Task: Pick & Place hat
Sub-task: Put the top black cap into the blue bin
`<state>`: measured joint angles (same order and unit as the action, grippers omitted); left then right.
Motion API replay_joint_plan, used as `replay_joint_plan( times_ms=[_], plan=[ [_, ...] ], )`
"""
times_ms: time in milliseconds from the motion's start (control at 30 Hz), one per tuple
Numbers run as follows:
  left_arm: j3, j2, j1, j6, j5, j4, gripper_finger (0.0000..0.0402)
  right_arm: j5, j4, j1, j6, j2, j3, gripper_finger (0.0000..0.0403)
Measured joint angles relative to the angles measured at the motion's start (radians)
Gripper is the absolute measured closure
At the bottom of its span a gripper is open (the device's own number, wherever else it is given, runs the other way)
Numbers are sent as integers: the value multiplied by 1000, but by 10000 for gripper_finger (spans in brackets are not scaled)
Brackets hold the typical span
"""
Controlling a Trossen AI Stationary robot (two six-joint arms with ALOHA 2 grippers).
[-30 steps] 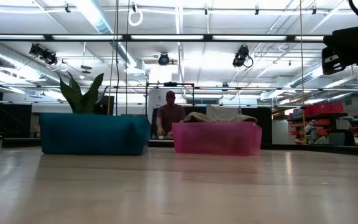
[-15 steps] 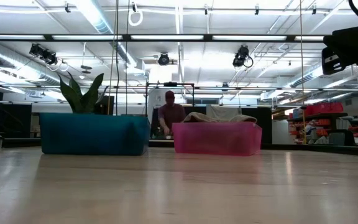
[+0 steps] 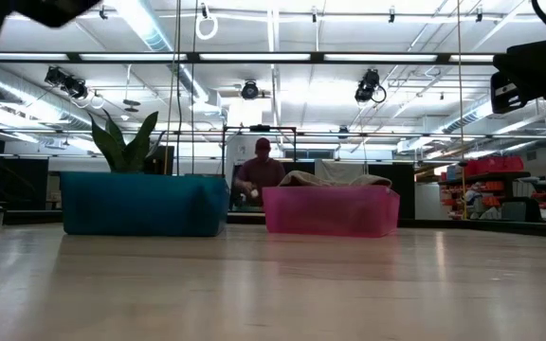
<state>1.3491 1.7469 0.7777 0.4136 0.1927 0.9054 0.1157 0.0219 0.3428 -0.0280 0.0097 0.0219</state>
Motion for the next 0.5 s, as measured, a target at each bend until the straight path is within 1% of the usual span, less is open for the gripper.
replay_joint_plan(
  times_ms=[333,433,500],
  plan=[
    [-1,56,-44,20,-107,1,198,0,0,0,0,0,0,332],
    [-1,65,-47,20,-127,3,214,0,0,0,0,0,0,332],
    [-1,67,-47,16,-127,3,235,0,0,0,0,0,0,332]
  ],
)
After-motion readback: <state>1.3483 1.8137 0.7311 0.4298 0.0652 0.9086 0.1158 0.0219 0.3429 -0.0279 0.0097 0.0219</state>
